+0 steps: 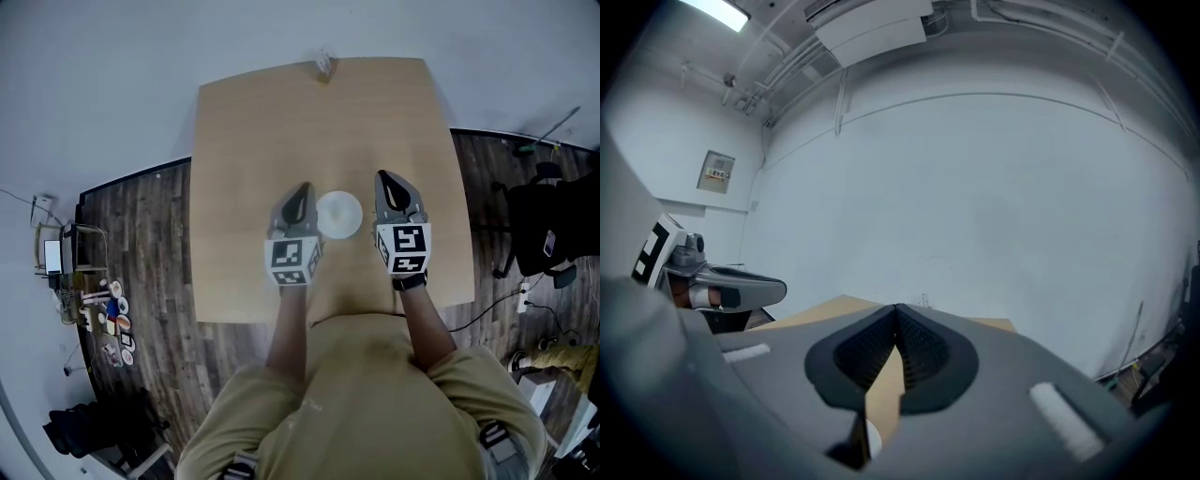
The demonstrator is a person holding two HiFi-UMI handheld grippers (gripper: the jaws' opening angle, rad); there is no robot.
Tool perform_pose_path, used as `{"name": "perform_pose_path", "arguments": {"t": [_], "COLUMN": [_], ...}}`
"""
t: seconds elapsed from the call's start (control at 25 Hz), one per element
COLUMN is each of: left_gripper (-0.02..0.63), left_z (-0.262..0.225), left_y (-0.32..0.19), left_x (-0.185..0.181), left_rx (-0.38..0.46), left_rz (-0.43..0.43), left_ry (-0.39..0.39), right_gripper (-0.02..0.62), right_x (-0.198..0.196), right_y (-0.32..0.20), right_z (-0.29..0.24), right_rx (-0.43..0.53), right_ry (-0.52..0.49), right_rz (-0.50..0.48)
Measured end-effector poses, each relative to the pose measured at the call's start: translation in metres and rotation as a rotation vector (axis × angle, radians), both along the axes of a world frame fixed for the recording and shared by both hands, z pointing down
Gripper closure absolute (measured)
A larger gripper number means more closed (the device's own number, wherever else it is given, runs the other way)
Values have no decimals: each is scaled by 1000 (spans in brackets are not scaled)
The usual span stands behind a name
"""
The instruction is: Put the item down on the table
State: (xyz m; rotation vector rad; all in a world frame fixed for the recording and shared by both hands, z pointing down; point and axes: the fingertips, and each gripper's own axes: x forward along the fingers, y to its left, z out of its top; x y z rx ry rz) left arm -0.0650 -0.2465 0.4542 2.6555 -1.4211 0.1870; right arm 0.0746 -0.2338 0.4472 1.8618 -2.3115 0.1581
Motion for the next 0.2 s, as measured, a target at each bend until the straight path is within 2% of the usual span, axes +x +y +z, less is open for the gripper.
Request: {"name": "perform_pose_path", "arguments": {"t": [0.2], "left_gripper": [604], "left_z": [4], "left_y": [-7], "left_x": [-14], "left_rx": [-7], "left_rz": [-7], "left_ry": [-26], "right_gripper": [591], "right_x": [-15], "right_y": [-6], "right_z": [1], "right_rx": [-10], "right_ry": [5], "right_rz": [-10]}}
